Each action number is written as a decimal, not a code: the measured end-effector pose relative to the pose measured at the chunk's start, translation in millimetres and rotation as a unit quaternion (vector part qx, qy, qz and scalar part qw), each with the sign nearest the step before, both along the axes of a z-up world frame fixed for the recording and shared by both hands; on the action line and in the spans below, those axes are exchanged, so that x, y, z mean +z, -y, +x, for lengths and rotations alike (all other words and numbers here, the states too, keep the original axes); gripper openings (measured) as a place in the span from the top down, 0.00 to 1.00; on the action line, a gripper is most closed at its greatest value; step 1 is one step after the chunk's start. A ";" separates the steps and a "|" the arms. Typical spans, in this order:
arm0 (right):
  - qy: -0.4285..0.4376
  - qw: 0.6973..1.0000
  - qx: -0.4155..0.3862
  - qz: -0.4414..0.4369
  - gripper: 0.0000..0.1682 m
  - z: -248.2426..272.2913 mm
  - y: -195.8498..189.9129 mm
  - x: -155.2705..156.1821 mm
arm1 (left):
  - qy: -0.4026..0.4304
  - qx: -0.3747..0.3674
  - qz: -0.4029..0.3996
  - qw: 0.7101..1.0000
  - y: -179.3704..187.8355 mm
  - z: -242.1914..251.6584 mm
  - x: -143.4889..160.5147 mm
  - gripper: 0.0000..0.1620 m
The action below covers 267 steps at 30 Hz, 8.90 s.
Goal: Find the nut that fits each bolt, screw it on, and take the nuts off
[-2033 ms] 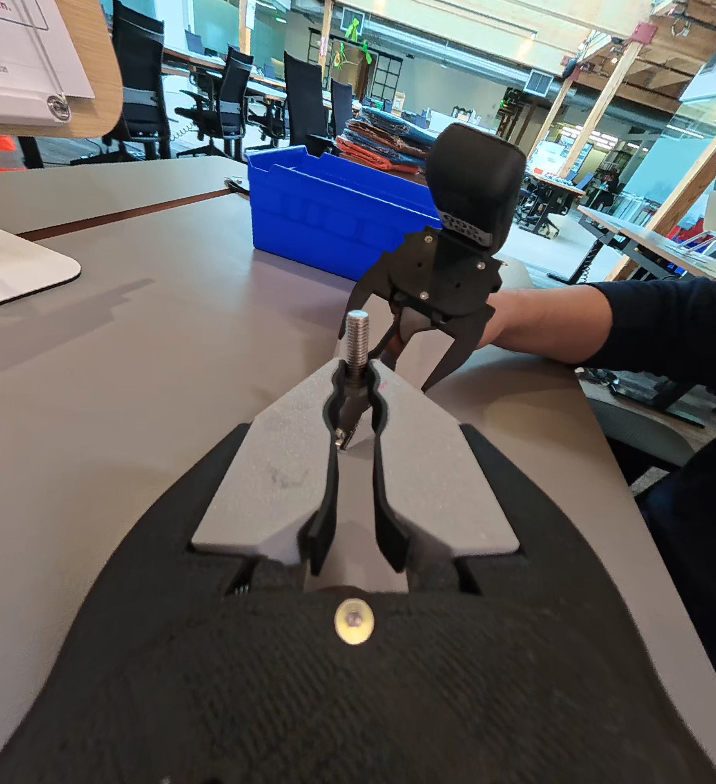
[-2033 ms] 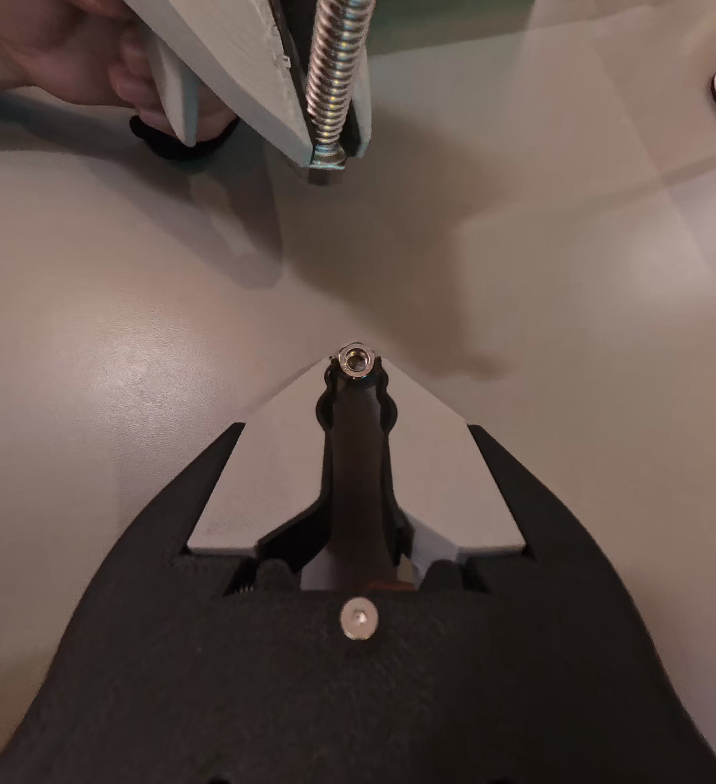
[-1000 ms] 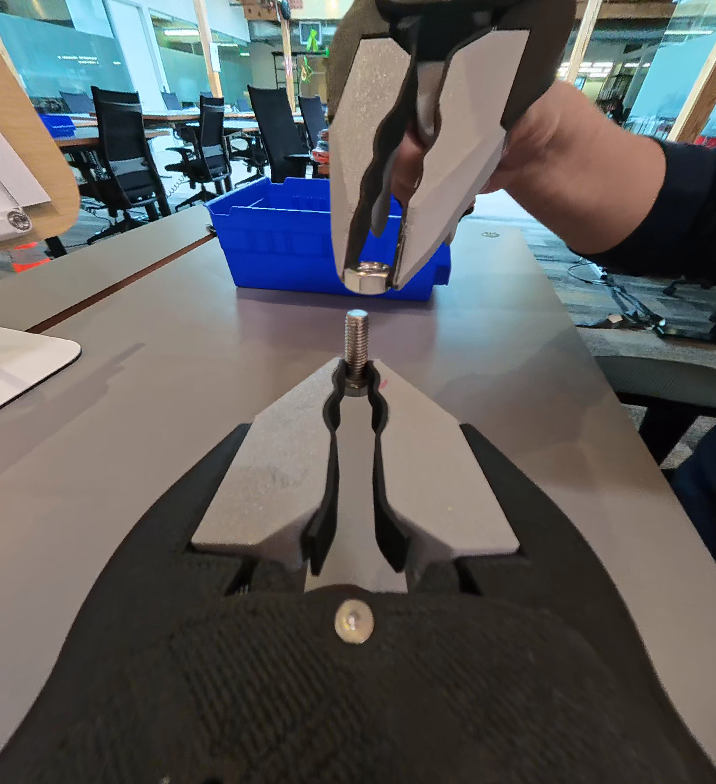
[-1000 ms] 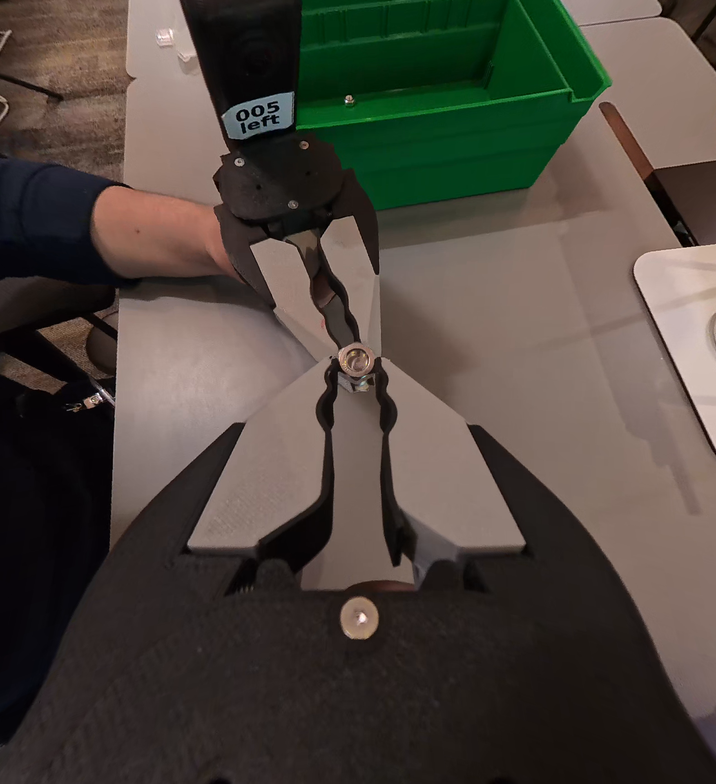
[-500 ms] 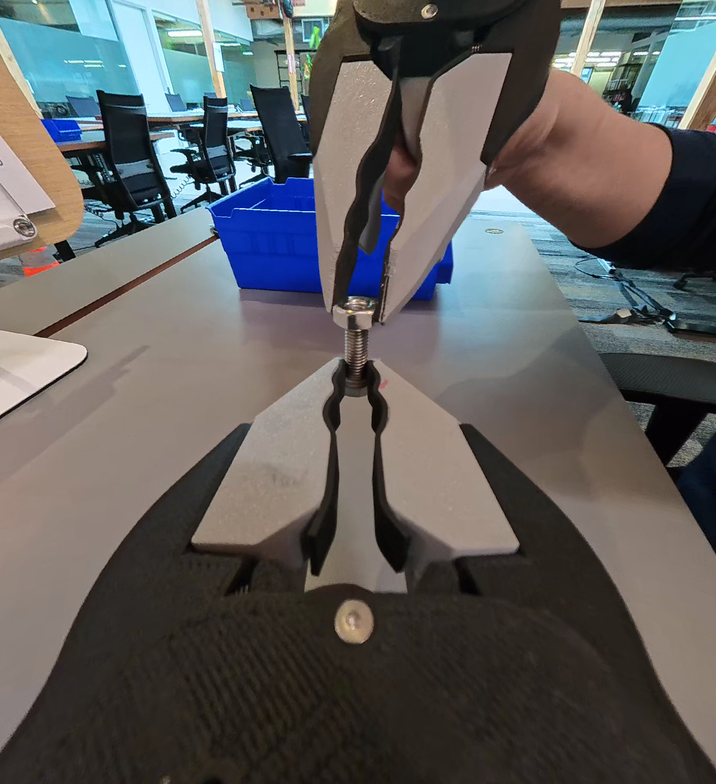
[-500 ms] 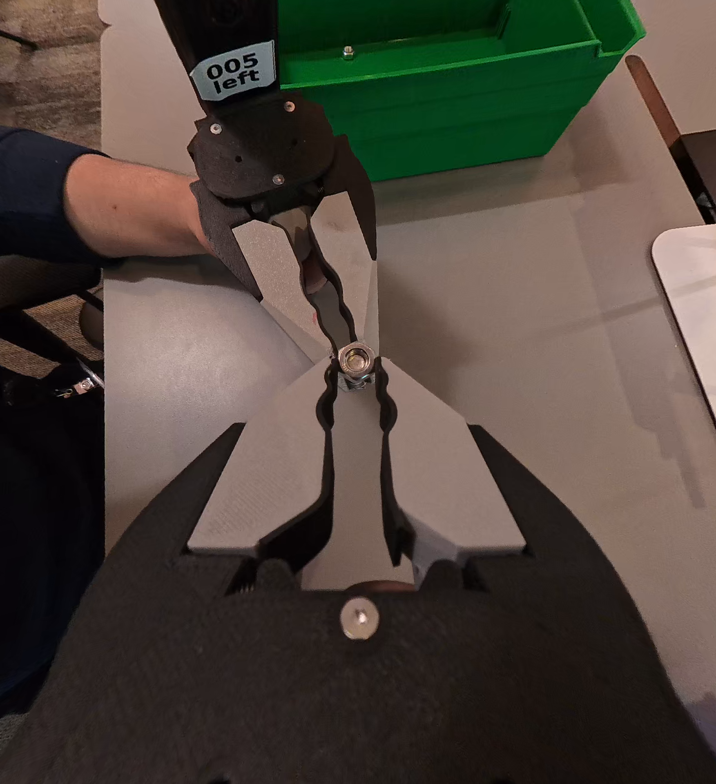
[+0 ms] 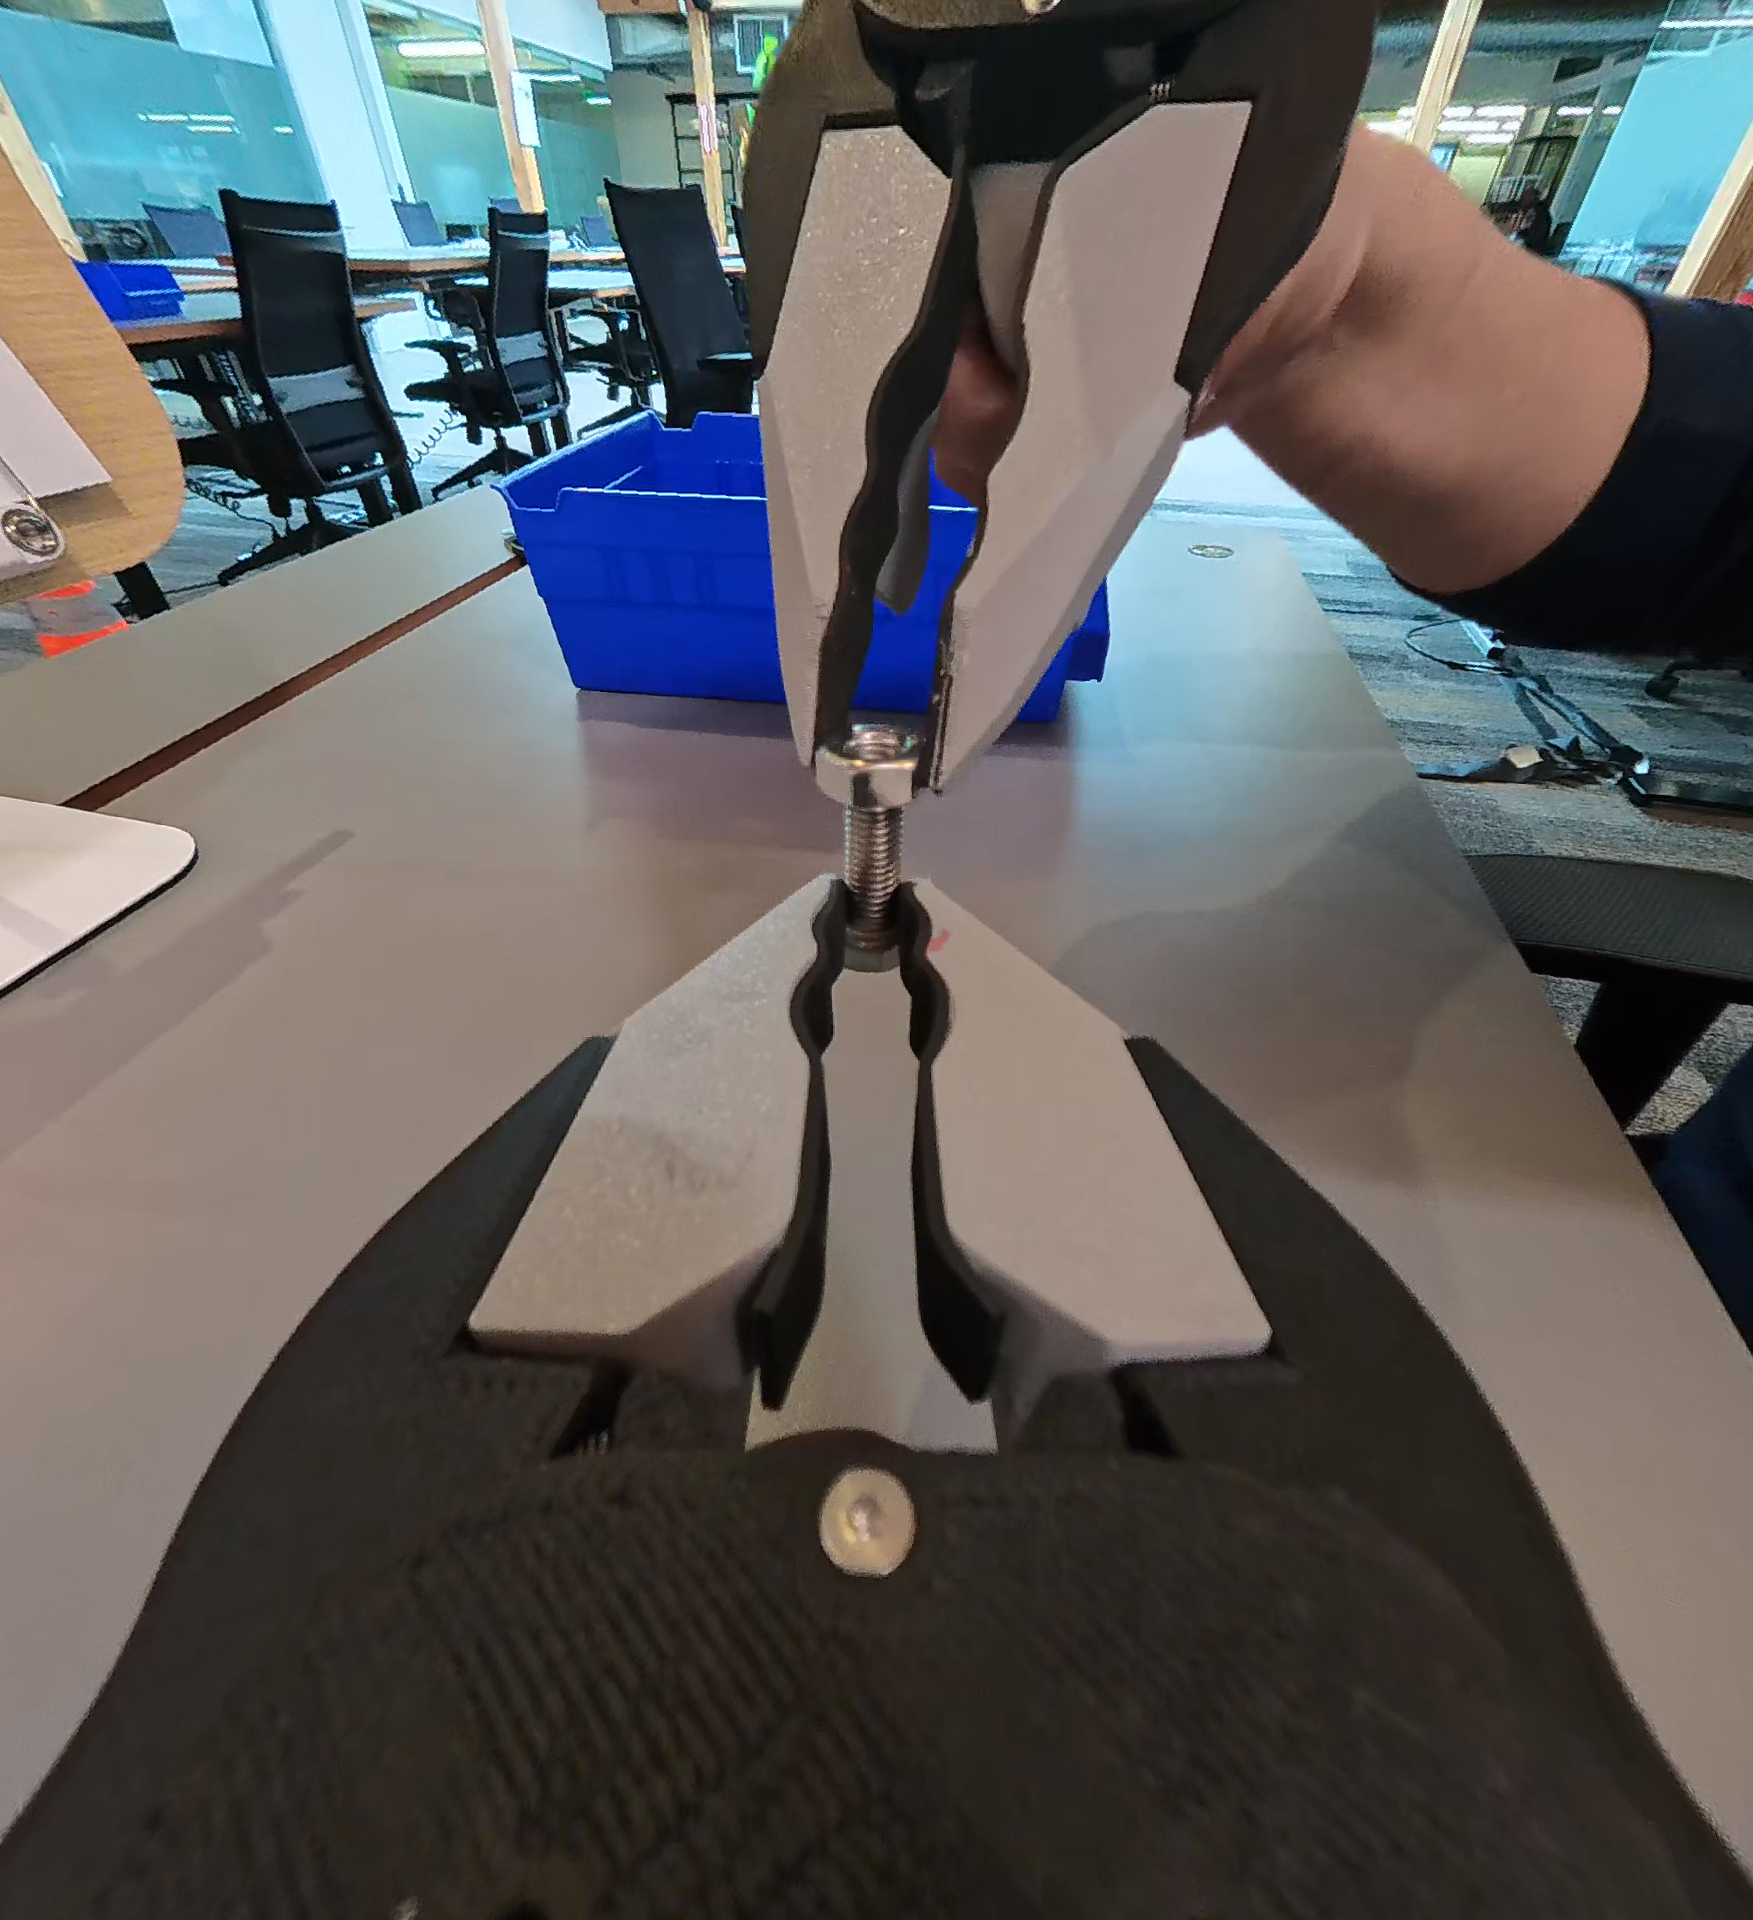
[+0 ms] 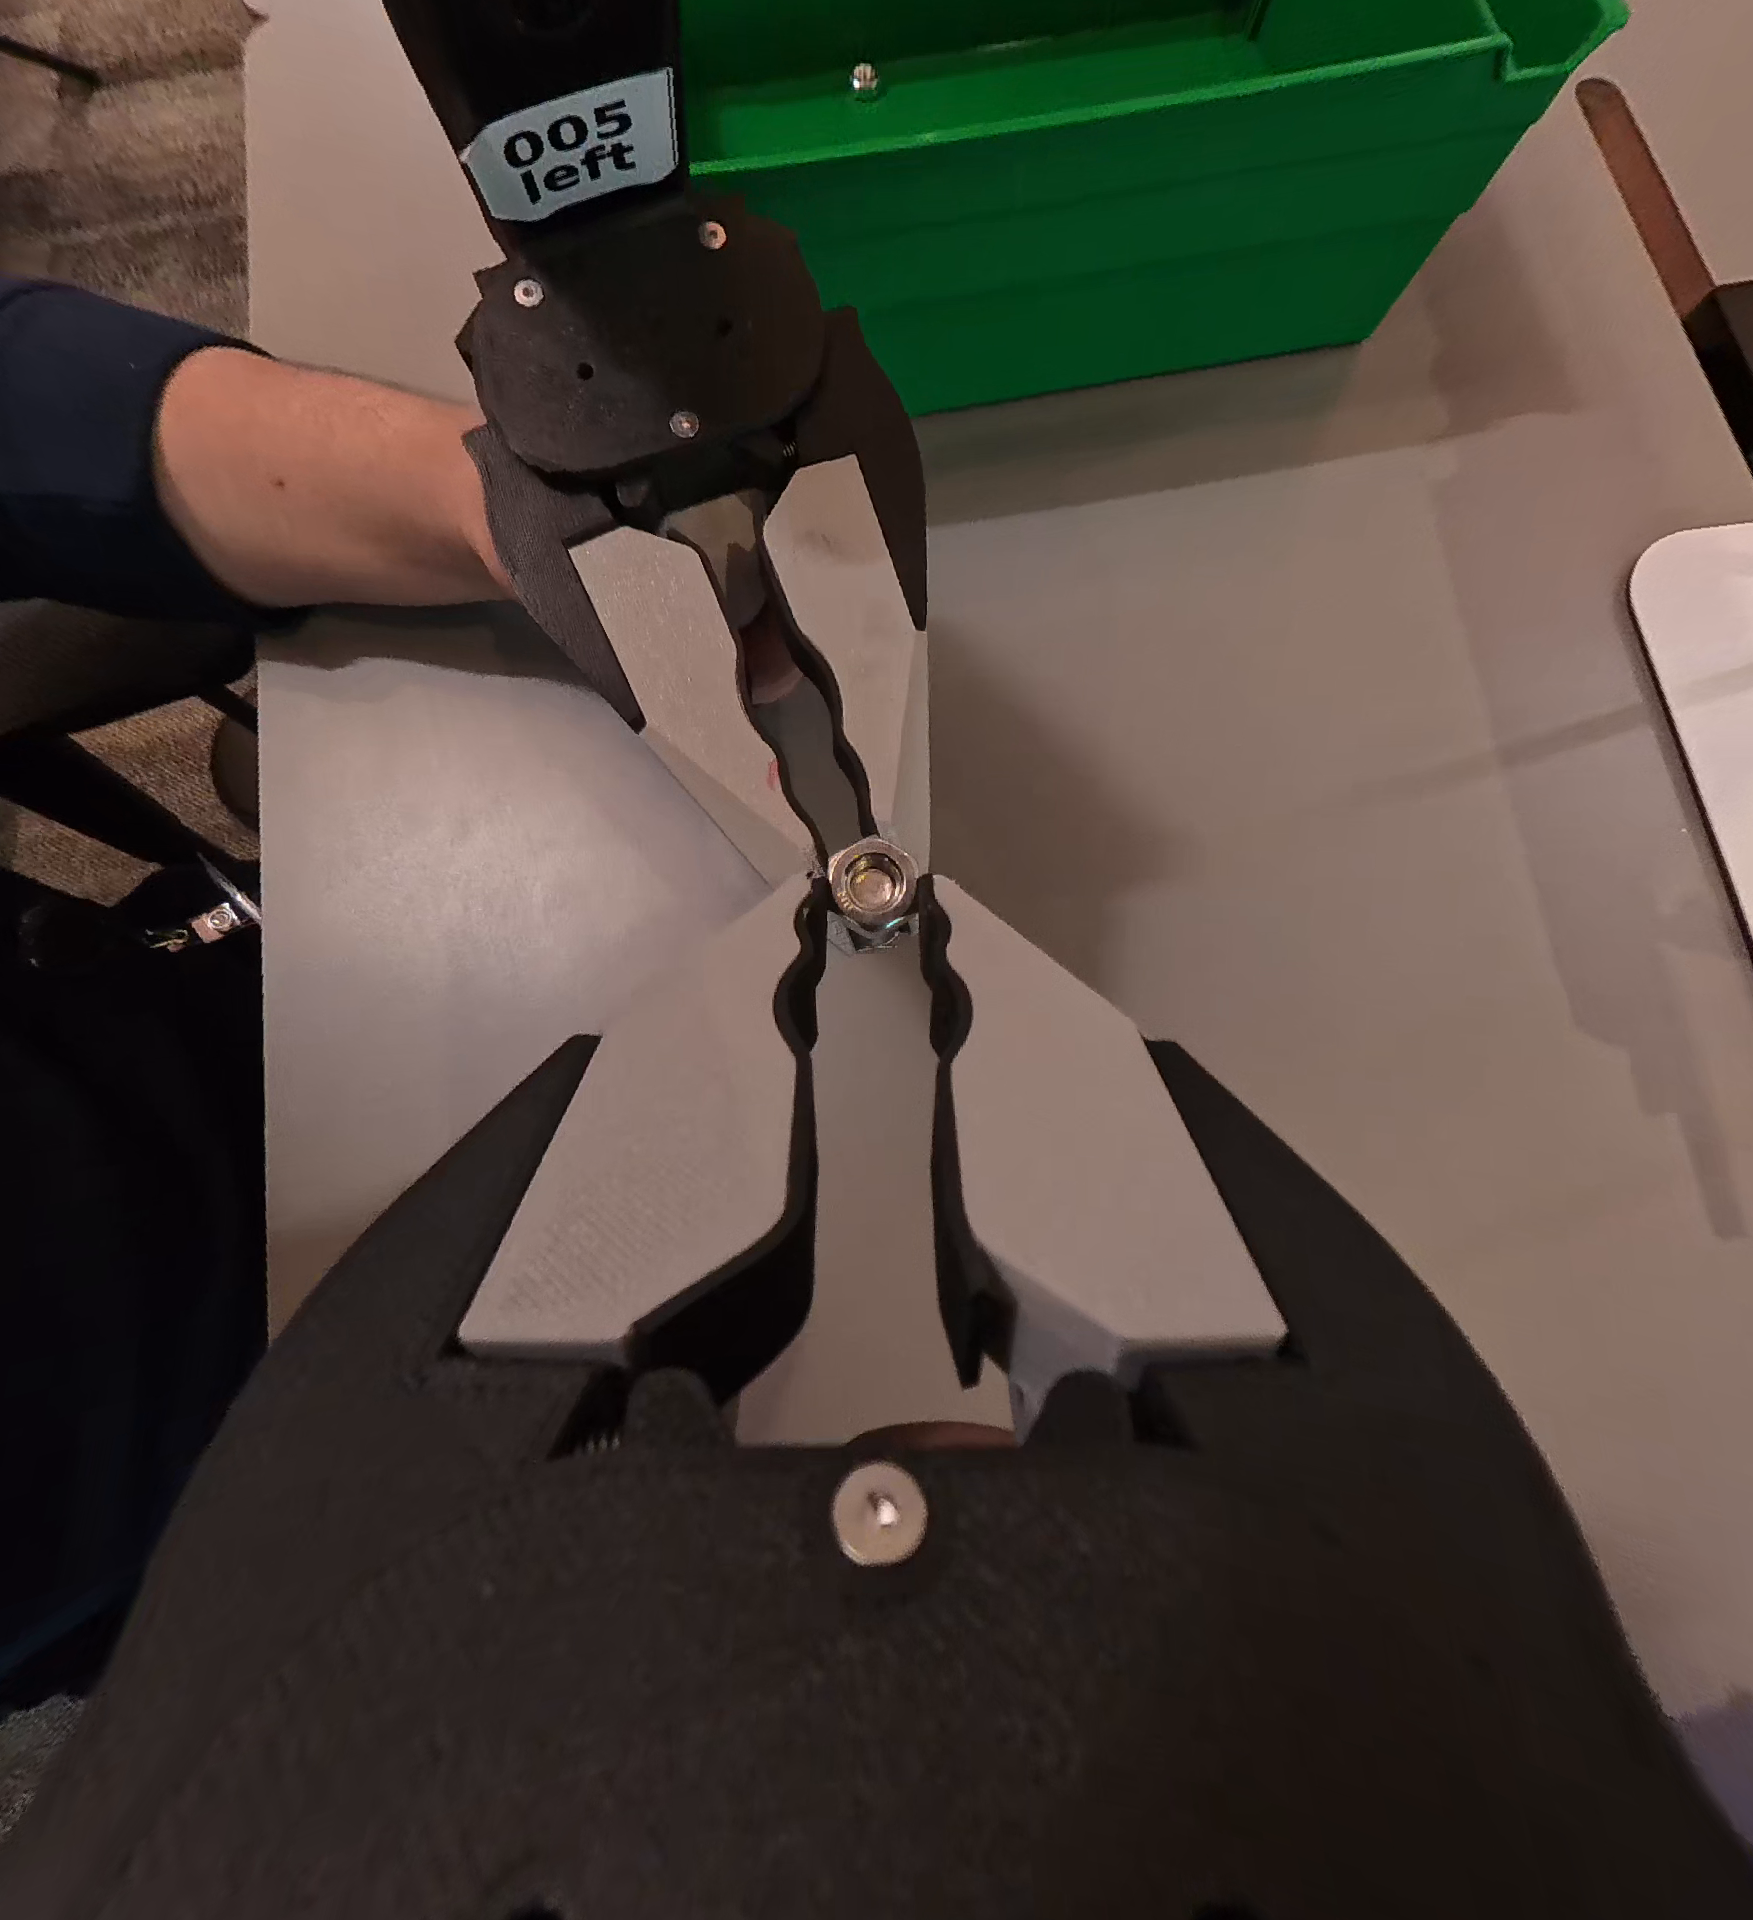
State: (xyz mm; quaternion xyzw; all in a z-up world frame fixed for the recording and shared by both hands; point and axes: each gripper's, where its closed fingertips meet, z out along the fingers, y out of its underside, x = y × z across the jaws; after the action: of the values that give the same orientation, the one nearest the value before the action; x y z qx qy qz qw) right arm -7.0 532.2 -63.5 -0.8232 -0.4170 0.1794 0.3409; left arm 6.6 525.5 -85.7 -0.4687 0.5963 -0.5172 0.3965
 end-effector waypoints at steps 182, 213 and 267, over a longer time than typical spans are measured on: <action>-0.073 0.949 -0.241 0.190 0.72 61.5 -21.6 -35.1 | -0.123 0.031 -0.010 0.992 13.0 20.9 -45.5 0.81; -0.040 0.959 -0.222 0.168 0.85 67.8 -21.3 -70.6 | -0.117 0.081 -0.022 0.990 -4.5 12.3 -36.8 0.85; -0.056 0.961 -0.245 0.113 0.71 87.1 -27.8 -91.3 | -0.253 0.115 0.073 0.958 -38.4 -147.8 25.6 0.76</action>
State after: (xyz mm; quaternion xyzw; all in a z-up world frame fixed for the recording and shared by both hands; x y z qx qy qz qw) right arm 80.1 560.0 -154.8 -0.8450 -0.2003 0.0879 0.4880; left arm -141.2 563.9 -60.1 -0.6194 0.6555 -0.2879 0.3221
